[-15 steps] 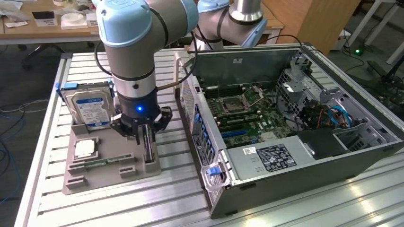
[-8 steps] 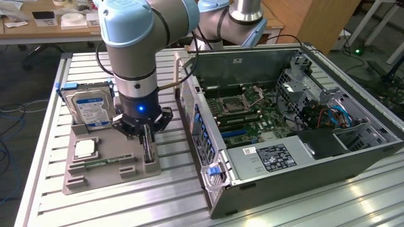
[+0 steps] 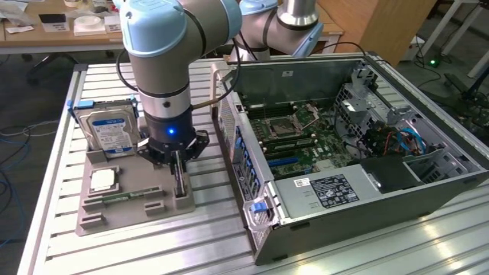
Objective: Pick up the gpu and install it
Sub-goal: 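Pick up the gpu and move the gpu toward the slot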
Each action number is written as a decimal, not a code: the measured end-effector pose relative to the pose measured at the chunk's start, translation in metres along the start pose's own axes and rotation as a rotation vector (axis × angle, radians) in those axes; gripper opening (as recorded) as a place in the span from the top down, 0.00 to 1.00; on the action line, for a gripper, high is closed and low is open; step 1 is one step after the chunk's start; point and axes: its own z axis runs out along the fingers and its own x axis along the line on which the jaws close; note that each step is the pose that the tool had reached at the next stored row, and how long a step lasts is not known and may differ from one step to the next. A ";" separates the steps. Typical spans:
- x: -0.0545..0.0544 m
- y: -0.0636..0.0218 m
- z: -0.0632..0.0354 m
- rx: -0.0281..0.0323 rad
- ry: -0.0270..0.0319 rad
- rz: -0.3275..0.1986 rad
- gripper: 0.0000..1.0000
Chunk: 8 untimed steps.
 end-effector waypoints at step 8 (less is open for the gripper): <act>-0.001 0.0000 0.0000 -0.0001 0.0000 0.000 0.72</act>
